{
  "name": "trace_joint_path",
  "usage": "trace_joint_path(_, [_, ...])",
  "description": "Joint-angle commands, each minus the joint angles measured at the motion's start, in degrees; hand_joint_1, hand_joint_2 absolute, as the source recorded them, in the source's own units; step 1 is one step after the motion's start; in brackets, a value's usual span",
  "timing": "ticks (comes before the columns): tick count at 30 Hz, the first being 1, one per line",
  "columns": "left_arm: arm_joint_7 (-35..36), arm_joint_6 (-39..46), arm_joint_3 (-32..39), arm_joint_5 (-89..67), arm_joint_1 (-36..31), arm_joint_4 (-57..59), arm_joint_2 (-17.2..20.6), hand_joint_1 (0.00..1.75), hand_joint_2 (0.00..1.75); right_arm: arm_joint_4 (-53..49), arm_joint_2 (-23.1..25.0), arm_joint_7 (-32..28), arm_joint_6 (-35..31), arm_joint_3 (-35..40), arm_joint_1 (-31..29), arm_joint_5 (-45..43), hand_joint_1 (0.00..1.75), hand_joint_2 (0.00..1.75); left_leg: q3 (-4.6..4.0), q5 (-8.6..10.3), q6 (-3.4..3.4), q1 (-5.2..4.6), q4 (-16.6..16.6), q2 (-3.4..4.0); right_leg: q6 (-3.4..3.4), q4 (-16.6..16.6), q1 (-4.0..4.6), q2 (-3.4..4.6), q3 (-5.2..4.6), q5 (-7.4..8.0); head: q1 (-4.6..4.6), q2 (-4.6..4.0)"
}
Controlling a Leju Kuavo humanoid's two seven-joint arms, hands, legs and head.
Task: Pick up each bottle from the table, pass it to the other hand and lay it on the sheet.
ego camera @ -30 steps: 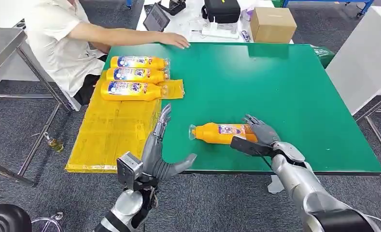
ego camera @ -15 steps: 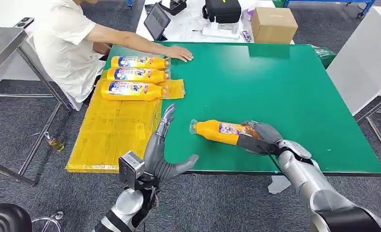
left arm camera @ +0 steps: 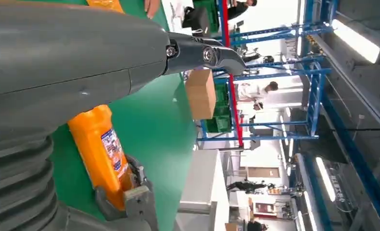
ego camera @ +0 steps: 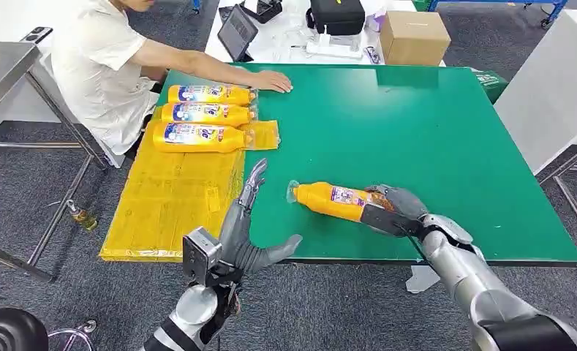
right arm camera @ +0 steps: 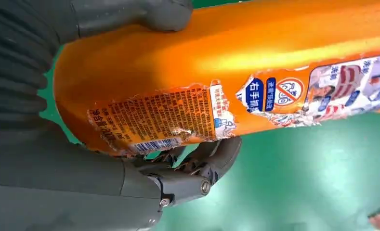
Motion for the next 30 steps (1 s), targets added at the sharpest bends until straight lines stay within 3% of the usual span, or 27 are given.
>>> trace_joint_path(1, [2.25, 1.89, 3.39, 9.35, 1.68, 2.87, -1.56, 0.00, 1.75, -11.01, 6.27, -1.66, -4.34, -5.93, 10.25, -10.86, 1.75, 1.75, 0.35, -0.07, 0.08, 0.06, -0.27, 0.13, -0.29, -0.29, 0.13, 0.00, 0.34, -0.03, 0.02, 0.00])
trace_joint_path(4, [3.36, 3.86, 4.37, 15.05, 3.31, 2.43, -1.55, 0.00, 1.75, -19.26, 8.27, -2.92, -5.28, -8.53, 14.96, -15.96, 1.75, 1.75, 0.17, -0.11, 0.06, 0.06, -0.14, 0.17, -0.25, -0.13, 0.12, 0.12, 0.15, -0.04, 0.02, 0.00])
trace_joint_path(7, [3.57, 2.82, 4.06, 21.34, 5.41, 3.18, 0.06, 0.00, 1.75, -31.34, 10.53, -3.00, -6.09, -7.63, 22.88, -20.45, 1.75, 1.75, 0.20, -0.14, 0.03, 0.09, -0.23, 0.14, -0.31, -0.19, 0.16, 0.06, 0.12, -0.08, 0.00, 0.00])
trace_joint_path(11, [2.10, 2.66, 3.59, 22.96, 6.77, 2.72, 1.15, 0.00, 1.75, -39.43, 11.96, -3.64, -7.16, -6.20, 28.32, -25.52, 1.75, 1.75, -0.10, -0.11, 0.01, 0.09, -0.13, -0.17, -0.06, -0.08, 0.11, -0.13, 0.00, -0.26, 0.02, 0.00])
trace_joint_path(21, [3.00, 0.63, 1.44, 23.52, 6.92, 1.03, 2.15, 0.00, 1.75, -41.13, 14.77, -4.31, -5.77, -7.70, 29.08, -32.32, 1.75, 1.75, -0.55, -0.09, 0.00, 0.05, -0.05, -0.17, 0.00, 0.01, 0.05, -0.13, -0.44, -0.22, 0.00, 0.00])
trace_joint_path(22, [3.30, 0.20, 1.25, 23.62, 6.83, 1.24, 2.27, 0.00, 1.75, -41.47, 14.99, -4.51, -4.97, -7.36, 29.21, -32.95, 1.75, 1.75, -0.25, -0.20, 0.06, 0.06, -0.08, -0.09, -0.16, -0.02, 0.10, -0.13, -0.16, -0.32, 0.02, 0.00])
trace_joint_path(30, [3.06, -1.45, 0.89, 23.91, 5.83, 2.25, 1.88, 0.00, 1.75, -43.48, 15.53, -4.95, -0.21, -2.49, 29.83, -34.73, 1.73, 1.75, -0.49, -0.11, 0.01, 0.07, -0.05, -0.11, -0.01, -0.01, 0.07, -0.10, -0.42, -0.23, 0.00, 0.00])
